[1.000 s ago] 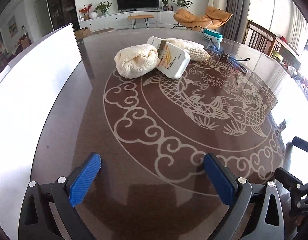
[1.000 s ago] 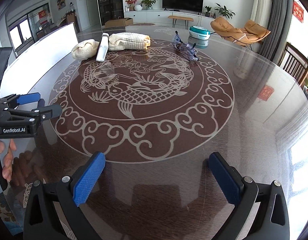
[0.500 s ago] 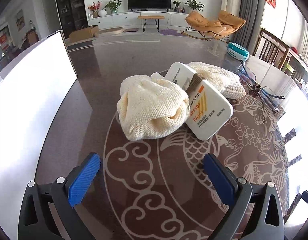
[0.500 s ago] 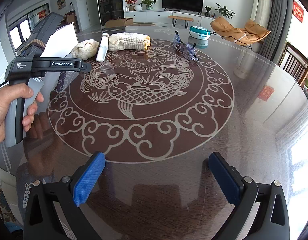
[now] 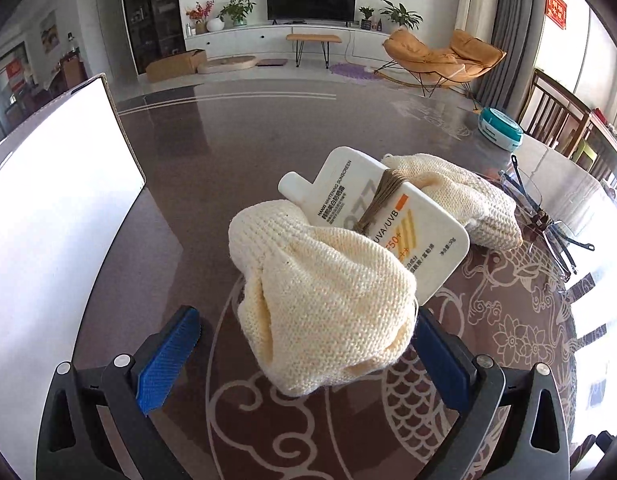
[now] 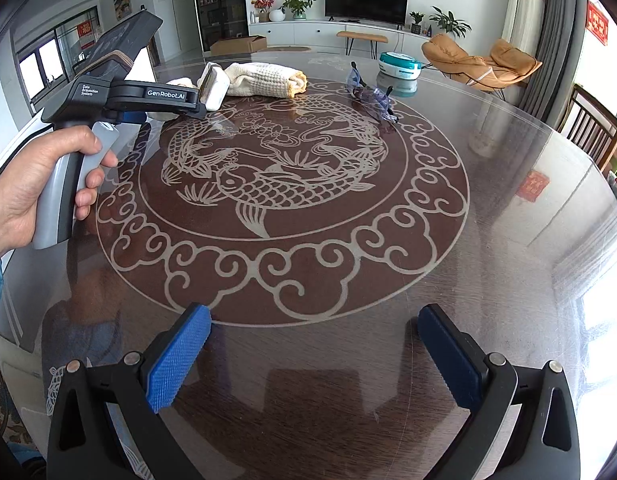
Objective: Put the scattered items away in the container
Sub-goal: 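Grasp the cream knitted pouch with the left gripper and lift it, then hold the knitted pouch raised in the left gripper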
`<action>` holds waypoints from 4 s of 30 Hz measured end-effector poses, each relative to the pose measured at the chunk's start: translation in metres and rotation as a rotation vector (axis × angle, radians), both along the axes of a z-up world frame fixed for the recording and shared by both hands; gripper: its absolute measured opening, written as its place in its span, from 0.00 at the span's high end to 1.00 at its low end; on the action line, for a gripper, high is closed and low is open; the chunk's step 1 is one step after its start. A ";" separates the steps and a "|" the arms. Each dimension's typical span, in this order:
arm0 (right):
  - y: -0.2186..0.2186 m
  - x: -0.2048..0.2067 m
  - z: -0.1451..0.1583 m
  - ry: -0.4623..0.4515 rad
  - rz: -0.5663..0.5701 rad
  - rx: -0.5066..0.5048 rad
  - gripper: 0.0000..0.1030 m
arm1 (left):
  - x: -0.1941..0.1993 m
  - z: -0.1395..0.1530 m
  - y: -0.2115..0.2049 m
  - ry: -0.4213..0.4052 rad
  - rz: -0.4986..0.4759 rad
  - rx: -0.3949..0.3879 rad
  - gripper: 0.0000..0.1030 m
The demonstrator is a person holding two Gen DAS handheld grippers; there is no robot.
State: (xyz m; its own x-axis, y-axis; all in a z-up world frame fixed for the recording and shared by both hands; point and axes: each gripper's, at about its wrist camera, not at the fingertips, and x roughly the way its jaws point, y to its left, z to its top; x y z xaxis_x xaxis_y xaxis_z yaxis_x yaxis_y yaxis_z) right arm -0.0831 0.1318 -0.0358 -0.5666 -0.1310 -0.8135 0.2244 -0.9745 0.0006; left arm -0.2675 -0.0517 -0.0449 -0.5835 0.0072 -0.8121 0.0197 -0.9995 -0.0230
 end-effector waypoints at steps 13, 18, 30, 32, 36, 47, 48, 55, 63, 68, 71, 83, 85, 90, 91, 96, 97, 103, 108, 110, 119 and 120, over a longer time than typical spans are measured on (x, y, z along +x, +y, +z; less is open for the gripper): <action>0.000 0.000 0.000 0.000 0.000 0.000 0.00 | 0.058 0.008 -0.009 0.049 -0.079 -0.006 0.49; -0.001 0.000 0.000 0.000 0.000 0.000 0.00 | 0.127 0.008 -0.018 0.045 -0.127 -0.039 0.49; -0.001 0.000 0.000 0.000 0.000 0.000 0.00 | 0.157 0.001 -0.034 -0.012 -0.055 -0.039 0.00; -0.001 0.000 0.000 0.000 0.000 0.000 0.00 | 0.156 0.000 -0.034 -0.013 -0.055 -0.038 0.00; -0.001 0.000 0.000 0.000 0.000 0.000 0.00 | 0.158 0.002 -0.036 -0.011 -0.059 -0.034 0.00; -0.001 0.000 0.000 0.000 0.000 0.000 0.00 | 0.158 0.002 -0.035 -0.010 -0.059 -0.034 0.00; -0.001 0.000 -0.001 0.000 0.000 0.000 0.00 | 0.158 0.002 -0.035 -0.010 -0.058 -0.035 0.00; -0.001 0.000 -0.001 0.000 0.000 0.000 0.00 | 0.158 0.002 -0.035 -0.010 -0.058 -0.034 0.00; -0.001 0.000 -0.001 0.000 0.000 -0.001 0.00 | 0.157 0.002 -0.035 -0.010 -0.058 -0.034 0.00; -0.001 0.000 -0.001 0.000 0.000 -0.001 0.00 | 0.157 0.002 -0.035 -0.010 -0.058 -0.034 0.00; -0.001 0.000 -0.001 0.000 0.000 -0.001 0.00 | 0.157 0.002 -0.035 -0.009 -0.058 -0.033 0.00; -0.001 0.000 -0.001 0.000 0.000 -0.001 0.00 | 0.157 0.002 -0.035 -0.009 -0.058 -0.033 0.00; -0.001 0.000 -0.001 0.000 0.000 -0.001 0.00 | 0.157 0.002 -0.035 -0.009 -0.058 -0.034 0.00; -0.001 0.000 -0.001 0.000 0.000 -0.001 0.00 | 0.157 0.002 -0.035 -0.009 -0.058 -0.034 0.00; -0.001 0.000 -0.001 0.000 0.000 -0.001 0.00 | 0.157 0.002 -0.035 -0.009 -0.058 -0.034 0.00; -0.001 0.000 -0.001 0.000 0.000 -0.001 0.00 | 0.157 0.002 -0.035 -0.009 -0.058 -0.033 0.00; -0.001 0.000 -0.001 0.000 0.000 -0.001 0.00 | 0.157 0.002 -0.035 -0.009 -0.058 -0.033 0.00; -0.001 0.000 -0.001 0.000 0.000 -0.001 0.00 | 0.157 0.002 -0.035 -0.009 -0.058 -0.033 0.00; -0.001 0.000 -0.001 0.000 0.000 -0.001 0.00 | 0.157 0.002 -0.035 -0.009 -0.057 -0.033 0.00; -0.001 0.000 -0.001 0.000 0.000 -0.001 0.00 | 0.157 0.002 -0.035 -0.009 -0.057 -0.033 0.00; -0.037 -0.018 0.000 0.000 0.036 -0.020 0.00 | 0.157 0.002 -0.035 -0.008 -0.057 -0.034 0.00; -0.051 -0.025 0.000 0.000 0.068 -0.025 0.00 | 0.157 0.002 -0.035 -0.008 -0.057 -0.034 0.00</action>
State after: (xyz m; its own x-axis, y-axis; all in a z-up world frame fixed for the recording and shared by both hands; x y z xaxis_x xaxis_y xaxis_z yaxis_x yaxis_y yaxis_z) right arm -0.1083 0.0813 -0.0360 -0.5559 -0.1891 -0.8094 0.2898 -0.9568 0.0245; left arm -0.1103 -0.0868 -0.0429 -0.5761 0.0129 -0.8173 -0.0373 -0.9992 0.0105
